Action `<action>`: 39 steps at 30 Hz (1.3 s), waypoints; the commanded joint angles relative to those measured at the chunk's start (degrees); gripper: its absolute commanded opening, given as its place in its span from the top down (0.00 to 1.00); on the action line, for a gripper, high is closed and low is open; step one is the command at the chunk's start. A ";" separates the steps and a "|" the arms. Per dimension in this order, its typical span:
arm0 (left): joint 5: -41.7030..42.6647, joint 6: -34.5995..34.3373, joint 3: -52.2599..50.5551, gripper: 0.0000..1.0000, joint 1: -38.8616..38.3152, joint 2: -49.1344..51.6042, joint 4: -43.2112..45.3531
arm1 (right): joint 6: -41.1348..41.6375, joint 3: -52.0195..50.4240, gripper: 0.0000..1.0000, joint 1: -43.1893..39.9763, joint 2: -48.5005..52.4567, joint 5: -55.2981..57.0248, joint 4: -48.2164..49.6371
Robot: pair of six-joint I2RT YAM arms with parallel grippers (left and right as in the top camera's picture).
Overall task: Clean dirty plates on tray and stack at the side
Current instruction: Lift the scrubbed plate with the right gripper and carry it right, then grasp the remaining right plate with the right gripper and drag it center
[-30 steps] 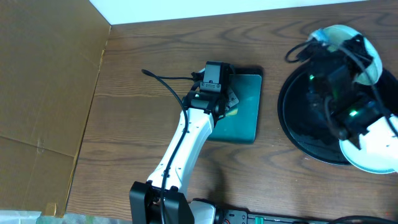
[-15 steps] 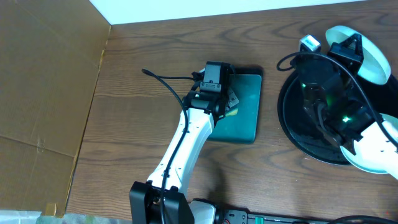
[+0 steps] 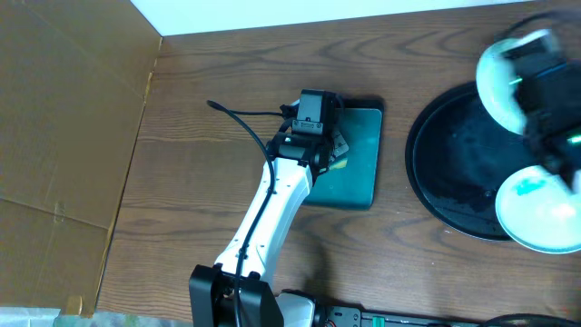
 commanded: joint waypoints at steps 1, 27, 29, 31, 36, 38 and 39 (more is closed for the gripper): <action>-0.72 1.03 -0.07 0.93 0.22 -0.11 -0.20 | 13.77 0.70 0.99 -10.56 -1.99 -25.07 -1.92; -0.72 1.01 -0.07 0.93 0.22 2.80 0.70 | 33.44 -0.04 0.35 -53.70 16.33 -47.15 -5.16; -0.70 1.01 -0.07 0.93 0.22 2.80 0.72 | 31.58 -0.04 0.21 -53.68 15.50 -51.36 -5.20; -0.72 1.01 -0.07 0.93 0.22 2.80 0.70 | 29.44 -0.04 0.17 -53.66 14.19 -57.42 -6.10; -0.70 1.01 -0.07 0.93 0.22 2.80 0.74 | 29.38 -0.04 0.14 -52.26 7.10 -65.83 -13.55; -0.72 1.01 -0.07 0.93 0.22 2.80 0.74 | 29.40 -0.04 0.10 -50.66 2.75 -62.90 -18.25; -0.70 1.01 -0.07 0.93 0.22 2.80 0.74 | 29.40 -0.04 0.08 -49.68 0.63 -60.37 -20.57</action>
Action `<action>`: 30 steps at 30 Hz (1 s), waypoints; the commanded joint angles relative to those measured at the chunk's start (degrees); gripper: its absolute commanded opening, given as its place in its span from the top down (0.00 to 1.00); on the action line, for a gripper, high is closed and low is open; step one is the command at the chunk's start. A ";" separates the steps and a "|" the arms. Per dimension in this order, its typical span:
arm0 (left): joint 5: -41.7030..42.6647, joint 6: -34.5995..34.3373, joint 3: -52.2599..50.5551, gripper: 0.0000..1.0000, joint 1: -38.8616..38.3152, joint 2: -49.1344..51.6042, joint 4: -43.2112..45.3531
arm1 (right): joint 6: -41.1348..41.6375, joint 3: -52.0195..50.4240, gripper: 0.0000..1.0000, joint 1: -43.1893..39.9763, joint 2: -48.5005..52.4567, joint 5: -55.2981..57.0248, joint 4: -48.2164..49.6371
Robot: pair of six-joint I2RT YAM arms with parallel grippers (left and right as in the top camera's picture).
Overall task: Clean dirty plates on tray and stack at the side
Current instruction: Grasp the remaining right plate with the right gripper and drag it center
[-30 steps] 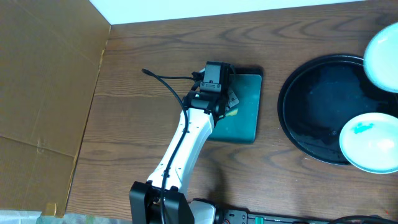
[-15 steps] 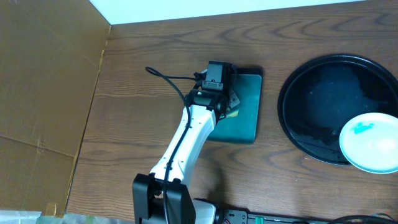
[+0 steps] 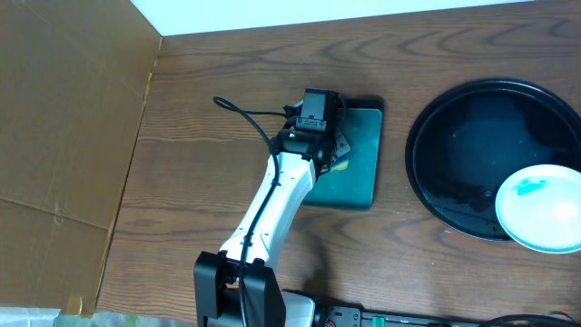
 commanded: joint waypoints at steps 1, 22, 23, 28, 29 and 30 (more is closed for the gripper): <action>-0.74 1.01 -0.07 0.93 0.22 0.11 0.20 | -0.87 0.07 0.06 3.54 -8.48 2.58 -5.27; -0.72 1.01 -0.07 0.93 0.22 0.11 0.22 | 28.79 -18.01 0.01 30.03 -18.25 20.02 -24.96; -0.72 1.01 -0.07 0.93 0.22 0.11 0.24 | 28.79 -19.32 0.01 30.51 -18.25 19.04 -23.56; -0.72 1.01 -0.07 0.93 0.22 0.11 0.24 | 29.46 -24.96 0.01 32.30 -18.25 17.88 -16.59; -0.72 1.01 -0.07 0.93 0.22 0.11 0.22 | 30.34 -25.83 0.01 32.48 -18.25 17.88 -15.96; -0.72 1.01 -0.07 0.93 0.22 0.11 0.22 | 31.23 -26.45 0.01 32.61 -18.25 17.90 -15.74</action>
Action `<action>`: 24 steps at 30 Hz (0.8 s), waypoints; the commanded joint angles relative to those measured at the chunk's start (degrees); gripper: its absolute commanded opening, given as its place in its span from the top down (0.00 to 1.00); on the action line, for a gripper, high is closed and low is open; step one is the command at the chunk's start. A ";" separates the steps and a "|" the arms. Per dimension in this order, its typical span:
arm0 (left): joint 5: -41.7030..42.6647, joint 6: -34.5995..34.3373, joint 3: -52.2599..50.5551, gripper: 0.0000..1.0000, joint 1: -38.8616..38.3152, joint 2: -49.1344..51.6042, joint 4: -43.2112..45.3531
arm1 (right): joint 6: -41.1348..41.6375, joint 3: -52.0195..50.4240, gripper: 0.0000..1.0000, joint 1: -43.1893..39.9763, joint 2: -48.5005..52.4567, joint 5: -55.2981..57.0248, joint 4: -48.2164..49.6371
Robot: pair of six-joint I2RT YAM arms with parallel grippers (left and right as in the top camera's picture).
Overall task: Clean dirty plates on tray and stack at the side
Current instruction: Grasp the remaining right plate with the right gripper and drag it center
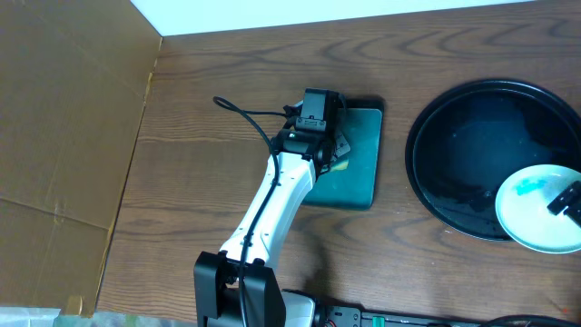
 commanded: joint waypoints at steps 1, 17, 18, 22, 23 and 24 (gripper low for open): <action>-0.72 0.98 -0.07 0.92 0.22 0.11 0.20 | 4.20 -2.51 0.01 0.92 -0.11 -1.14 0.92; -0.72 0.98 -0.07 0.93 0.22 0.11 0.20 | 6.62 -8.55 0.40 0.94 0.04 1.14 9.60; -0.74 0.98 -0.07 0.93 0.22 0.11 0.20 | 6.62 -8.55 0.46 0.94 0.13 1.09 9.97; -0.74 0.98 -0.07 0.93 0.22 0.11 0.20 | 6.58 -8.55 0.74 0.94 0.44 -0.92 12.55; -0.72 0.98 -0.07 0.93 0.22 0.11 0.20 | 6.58 -8.55 0.87 0.94 0.44 -1.27 13.29; -0.72 0.98 -0.07 0.93 0.22 0.11 0.20 | 6.56 -8.55 0.97 0.94 0.44 -1.64 14.01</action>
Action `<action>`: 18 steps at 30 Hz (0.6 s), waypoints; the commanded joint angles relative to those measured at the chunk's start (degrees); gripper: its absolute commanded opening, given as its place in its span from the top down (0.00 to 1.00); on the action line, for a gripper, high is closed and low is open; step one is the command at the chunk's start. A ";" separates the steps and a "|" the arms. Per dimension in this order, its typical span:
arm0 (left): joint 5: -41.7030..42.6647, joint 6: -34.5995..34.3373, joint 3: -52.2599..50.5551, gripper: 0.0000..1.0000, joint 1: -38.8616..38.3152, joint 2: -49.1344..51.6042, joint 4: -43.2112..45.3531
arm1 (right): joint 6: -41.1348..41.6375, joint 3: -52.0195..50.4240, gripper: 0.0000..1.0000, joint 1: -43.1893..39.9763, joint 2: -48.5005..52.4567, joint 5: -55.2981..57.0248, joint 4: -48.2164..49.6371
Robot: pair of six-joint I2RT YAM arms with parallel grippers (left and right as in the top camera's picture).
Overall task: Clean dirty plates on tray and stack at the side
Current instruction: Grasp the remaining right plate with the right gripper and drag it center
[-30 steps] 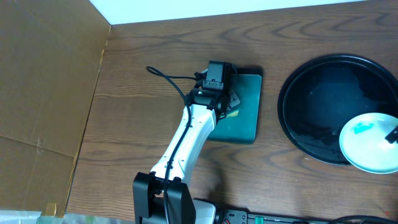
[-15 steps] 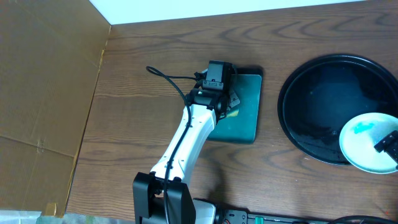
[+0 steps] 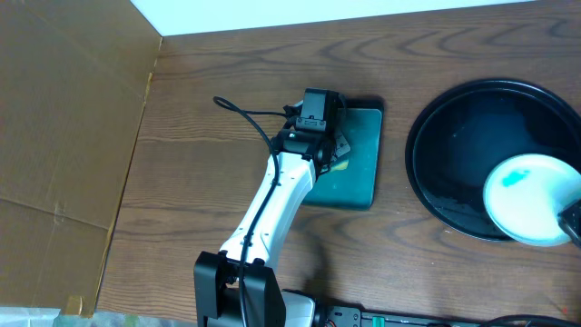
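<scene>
A white plate [image 3: 526, 195] with a teal smear lies over the lower right of the round black tray [image 3: 454, 145]. My right gripper [image 3: 574, 222] shows only as a dark tip at the frame's right edge, at the plate's rim, and seems shut on it. My left gripper [image 3: 318, 113] hangs over a green mat [image 3: 359, 154]; its fingers are hidden under the wrist. A bit of yellow sponge [image 3: 339, 164] peeks out beside the left wrist.
A brown cardboard wall [image 3: 64, 136] fills the left side. The wooden table's far edge [image 3: 363, 20] meets a white surface. The left arm [image 3: 272, 213] runs from the front edge to the mat, with a black cable [image 3: 241, 116] looping off it.
The white plate has shifted a little up and to the left on the tray. The right gripper, then over the plate's right part, is now at its lower right rim. The left arm is unchanged.
At first the right arm held another white plate, blurred, over the tray's upper right, while one smeared plate lay at the lower right. Then arm and held plate were out of view. The right gripper came back over the remaining plate, which has now shifted.
</scene>
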 commanded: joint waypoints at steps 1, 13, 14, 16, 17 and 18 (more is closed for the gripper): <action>-0.72 1.01 -0.07 0.93 0.22 0.11 0.22 | 0.17 -0.55 0.99 0.83 0.39 -1.84 1.64; -0.72 1.01 -0.07 0.93 0.22 0.11 0.22 | -12.15 0.87 0.99 0.81 0.39 -12.15 21.07; -0.72 1.01 -0.07 0.93 0.22 0.11 0.22 | -13.77 0.87 0.99 0.81 0.52 -12.13 23.30; -0.72 1.01 -0.07 0.93 0.22 0.11 0.22 | -16.11 0.90 0.99 0.81 1.03 -11.96 26.95; -0.72 1.01 -0.07 0.93 0.22 0.11 0.22 | -16.52 0.92 0.99 0.81 1.51 -11.91 28.00; -0.72 1.01 -0.07 0.93 0.22 0.11 0.22 | -17.00 0.98 0.99 0.83 2.19 -12.00 28.87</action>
